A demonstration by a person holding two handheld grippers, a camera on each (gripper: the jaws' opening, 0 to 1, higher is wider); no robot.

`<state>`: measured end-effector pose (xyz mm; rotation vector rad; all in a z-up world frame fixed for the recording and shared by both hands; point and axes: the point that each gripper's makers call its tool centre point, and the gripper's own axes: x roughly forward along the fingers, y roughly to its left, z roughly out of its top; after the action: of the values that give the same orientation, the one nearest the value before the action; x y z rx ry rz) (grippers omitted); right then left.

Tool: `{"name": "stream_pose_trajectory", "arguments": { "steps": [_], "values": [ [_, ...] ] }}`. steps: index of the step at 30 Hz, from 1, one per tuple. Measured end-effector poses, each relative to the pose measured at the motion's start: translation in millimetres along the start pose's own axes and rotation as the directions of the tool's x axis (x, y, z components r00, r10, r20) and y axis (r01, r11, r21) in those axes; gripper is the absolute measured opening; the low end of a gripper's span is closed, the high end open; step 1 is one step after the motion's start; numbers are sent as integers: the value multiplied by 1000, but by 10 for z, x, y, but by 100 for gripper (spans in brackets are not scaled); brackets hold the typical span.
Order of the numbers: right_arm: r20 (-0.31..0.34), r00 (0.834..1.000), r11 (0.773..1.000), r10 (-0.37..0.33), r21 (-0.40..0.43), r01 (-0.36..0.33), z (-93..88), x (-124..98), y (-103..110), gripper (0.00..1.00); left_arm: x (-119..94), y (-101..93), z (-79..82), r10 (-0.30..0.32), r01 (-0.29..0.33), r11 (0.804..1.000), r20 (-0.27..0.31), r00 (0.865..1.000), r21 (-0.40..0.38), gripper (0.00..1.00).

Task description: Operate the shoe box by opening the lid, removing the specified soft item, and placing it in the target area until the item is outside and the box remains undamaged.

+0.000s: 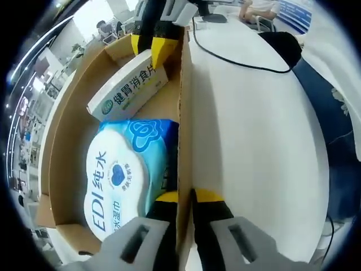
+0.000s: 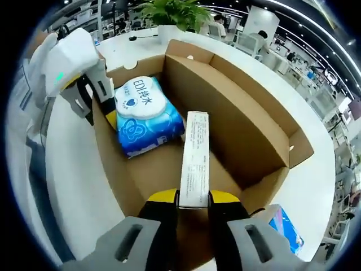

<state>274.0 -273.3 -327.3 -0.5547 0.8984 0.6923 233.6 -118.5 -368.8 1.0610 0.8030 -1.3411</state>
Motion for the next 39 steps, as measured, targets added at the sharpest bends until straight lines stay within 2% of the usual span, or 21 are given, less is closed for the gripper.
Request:
{"name": "stream_pose_trajectory", "arguments": {
  "steps": [9,13,16,20,22,29,39],
  "values": [
    [8,1000,1000,17,4,-17,17,0,4,21,-6,0,1,-2,2,1000,0,1000,-3,3],
    [19,1000,1000,25,-9,-24,89,16,-10,31,0,4,2,-4,4,1000,0,1000,-4,3],
    [29,999,999,36,1,-36,160,63,-16,35,1,3,4,-4,4,1000,1,1000,-3,3],
    [22,999,999,50,11,-50,229,211,-33,49,0,3,7,-6,6,1000,0,1000,-4,3],
    [32,998,998,51,21,-52,259,243,-41,49,2,4,7,-6,6,1000,0,1000,-4,3],
    [7,997,995,75,58,-76,267,412,-39,48,1,0,7,-5,5,1000,1,1000,-1,3],
    [-16,994,992,108,61,-107,188,466,33,30,-3,6,4,-6,6,1000,2,1000,2,3]
  ]
}}
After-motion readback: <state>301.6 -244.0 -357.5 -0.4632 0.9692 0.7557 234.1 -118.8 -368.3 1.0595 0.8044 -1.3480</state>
